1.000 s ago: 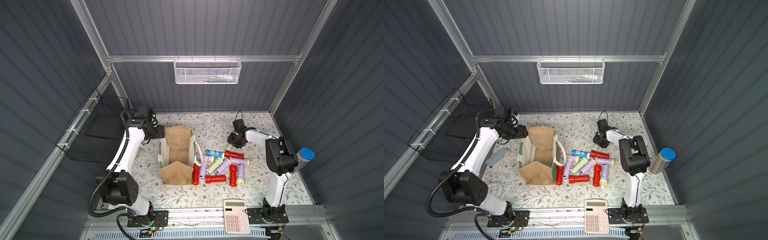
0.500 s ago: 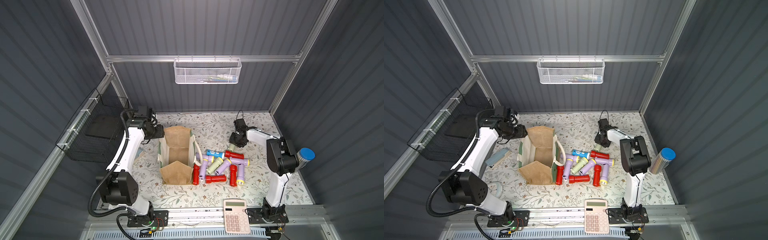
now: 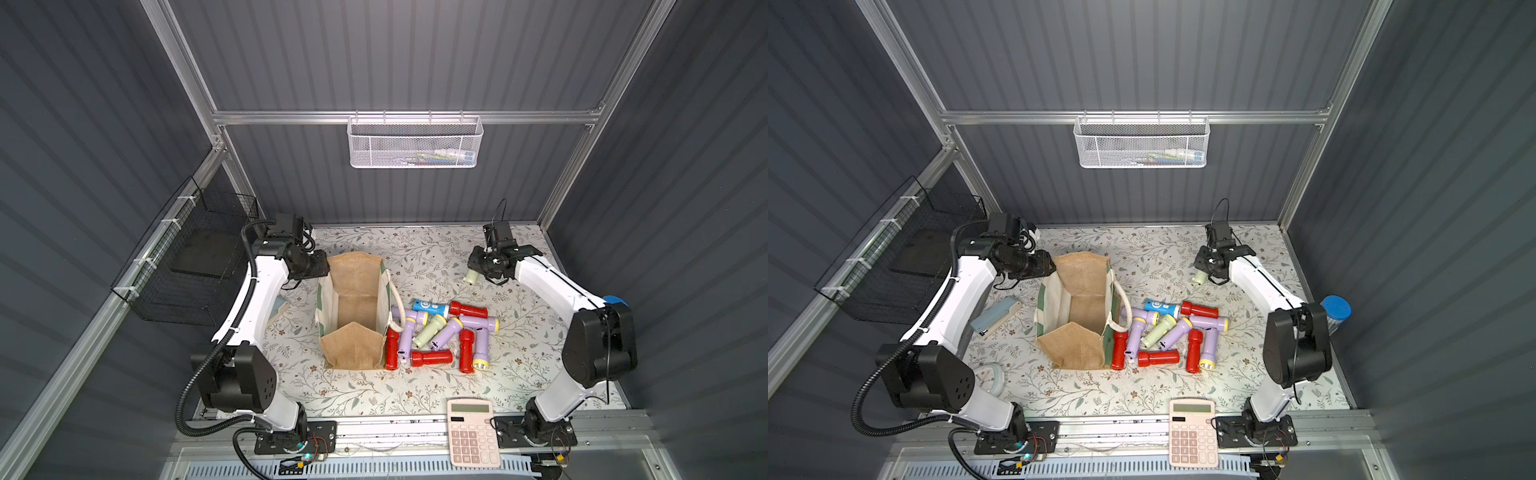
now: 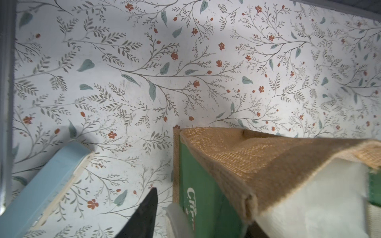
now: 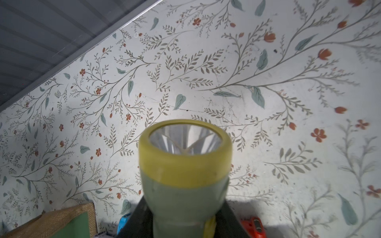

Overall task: Put the flashlights into the tote bags
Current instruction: Pick up the flashlight from the center of the board.

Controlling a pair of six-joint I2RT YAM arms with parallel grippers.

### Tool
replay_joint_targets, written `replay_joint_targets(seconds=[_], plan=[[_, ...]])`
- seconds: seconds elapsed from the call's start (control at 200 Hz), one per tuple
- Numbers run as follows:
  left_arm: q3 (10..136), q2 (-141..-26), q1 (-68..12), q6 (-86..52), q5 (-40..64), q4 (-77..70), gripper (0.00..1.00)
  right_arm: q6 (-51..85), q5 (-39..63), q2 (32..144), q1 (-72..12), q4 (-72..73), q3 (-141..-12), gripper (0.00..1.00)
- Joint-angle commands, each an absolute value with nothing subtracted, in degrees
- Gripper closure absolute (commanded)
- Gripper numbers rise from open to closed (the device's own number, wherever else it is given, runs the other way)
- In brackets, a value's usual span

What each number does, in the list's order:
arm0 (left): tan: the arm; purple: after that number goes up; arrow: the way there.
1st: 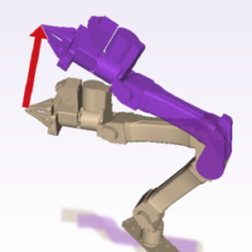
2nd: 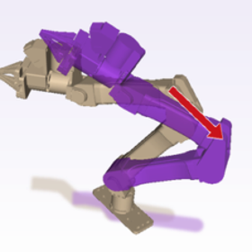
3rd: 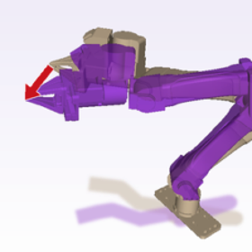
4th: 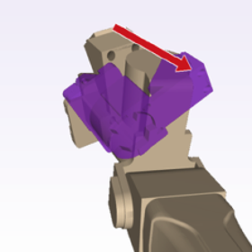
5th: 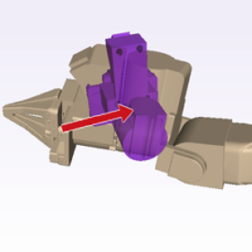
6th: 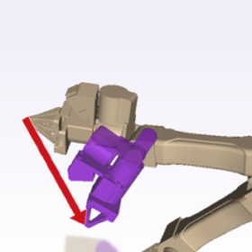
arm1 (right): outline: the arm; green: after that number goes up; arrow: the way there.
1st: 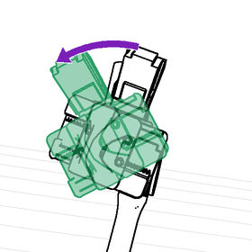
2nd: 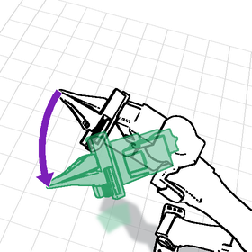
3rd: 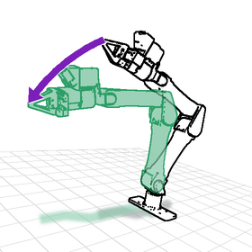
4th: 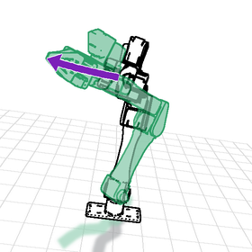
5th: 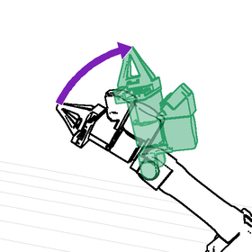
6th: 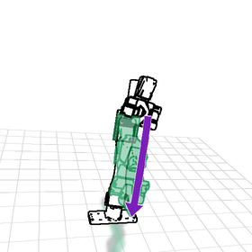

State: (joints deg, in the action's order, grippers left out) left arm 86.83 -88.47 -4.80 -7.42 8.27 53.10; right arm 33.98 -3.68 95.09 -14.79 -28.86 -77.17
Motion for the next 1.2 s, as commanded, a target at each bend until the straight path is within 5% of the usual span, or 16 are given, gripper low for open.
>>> replay_joint_targets(seconds=[0.0,0.63,1.195], plan=[[85.4,-86.0,-4.4,-7.1,11.5,52.6,0.52,31.2,-8.0,91.1,-17.9,-32.4,-80.0,0.88],[82.3,-83.5,-4.4,-8.2,14.6,51.1,0.55,40.2,4.8,79.1,-29.8,-24.1,-85.2,0.85],[79.2,-82.4,-4.4,-8.4,17.2,49.8,0.62,41.7,12.5,93.6,-46.7,-17.2,-97.1,0.83]])
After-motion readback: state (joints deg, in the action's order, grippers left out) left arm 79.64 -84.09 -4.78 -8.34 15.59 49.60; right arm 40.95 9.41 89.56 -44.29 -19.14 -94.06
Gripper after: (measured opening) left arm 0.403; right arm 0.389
